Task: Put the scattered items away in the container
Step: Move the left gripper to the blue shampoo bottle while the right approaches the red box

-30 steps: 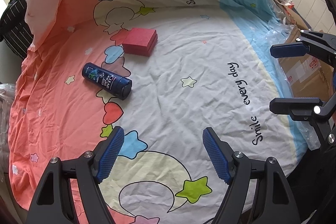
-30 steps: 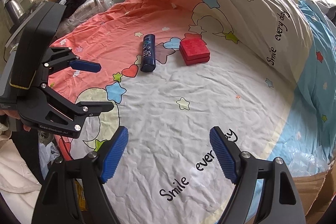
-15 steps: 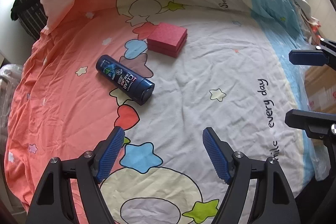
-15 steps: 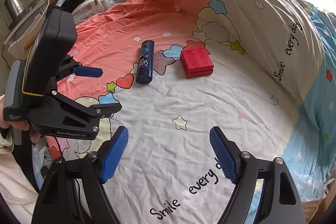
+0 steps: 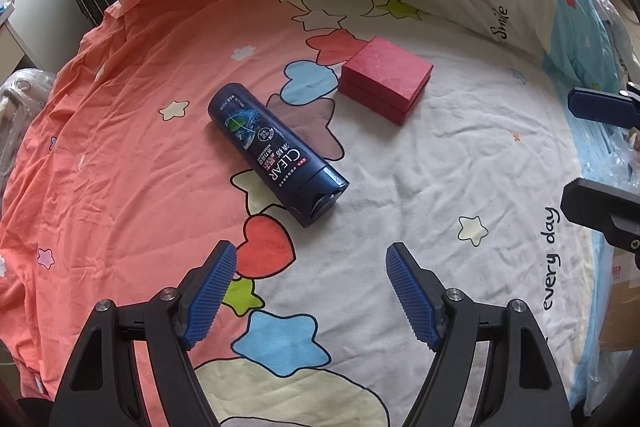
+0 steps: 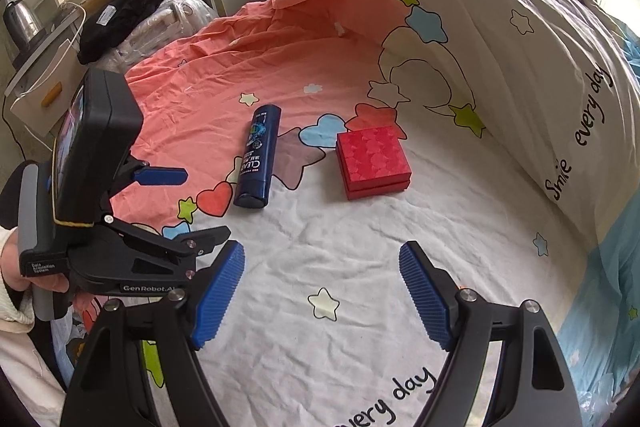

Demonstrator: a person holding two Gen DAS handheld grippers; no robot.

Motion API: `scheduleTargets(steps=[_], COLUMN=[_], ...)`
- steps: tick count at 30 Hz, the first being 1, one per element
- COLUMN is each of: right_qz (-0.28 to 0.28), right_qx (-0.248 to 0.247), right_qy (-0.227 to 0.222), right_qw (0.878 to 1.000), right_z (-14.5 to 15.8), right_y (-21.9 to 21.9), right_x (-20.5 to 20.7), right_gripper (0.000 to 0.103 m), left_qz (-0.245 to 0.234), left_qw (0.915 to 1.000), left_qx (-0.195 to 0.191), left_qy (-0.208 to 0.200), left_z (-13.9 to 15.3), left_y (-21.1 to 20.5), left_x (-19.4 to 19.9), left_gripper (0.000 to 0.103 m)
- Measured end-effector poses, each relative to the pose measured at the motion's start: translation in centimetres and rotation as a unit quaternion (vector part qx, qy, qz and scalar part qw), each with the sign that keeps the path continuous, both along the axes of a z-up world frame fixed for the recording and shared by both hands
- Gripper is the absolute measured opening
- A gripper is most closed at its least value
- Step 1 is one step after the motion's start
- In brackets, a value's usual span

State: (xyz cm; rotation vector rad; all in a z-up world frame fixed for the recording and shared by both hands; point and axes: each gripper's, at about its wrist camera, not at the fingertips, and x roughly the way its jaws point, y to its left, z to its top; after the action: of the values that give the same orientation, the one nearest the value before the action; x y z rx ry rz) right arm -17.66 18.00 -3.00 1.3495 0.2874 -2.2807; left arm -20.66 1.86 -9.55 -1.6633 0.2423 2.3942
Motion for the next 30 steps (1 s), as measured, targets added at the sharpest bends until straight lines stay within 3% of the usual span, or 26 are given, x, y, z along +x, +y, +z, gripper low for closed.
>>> scheduleTargets(steps=[14,30], right_qz=[0.033,0.054], right_qx=[0.004,0.015], right_qy=[0.002,-0.006], right_qw=[0.999,0.998], right_z=[-3.2,-5.8], right_y=[-1.9,-3.4], right_x=[-5.4,-8.8], right_gripper=[0.077,0.077], left_qz=[0.062,0.071], left_qw=[0.9980,0.9962], left_qx=[0.012,0.051], left_qy=[-0.005,-0.006], left_z=[-3.2,-3.6], left_y=[-0.6,-0.5], left_x=[-4.1,-5.8], left_gripper=[0.080,0.080])
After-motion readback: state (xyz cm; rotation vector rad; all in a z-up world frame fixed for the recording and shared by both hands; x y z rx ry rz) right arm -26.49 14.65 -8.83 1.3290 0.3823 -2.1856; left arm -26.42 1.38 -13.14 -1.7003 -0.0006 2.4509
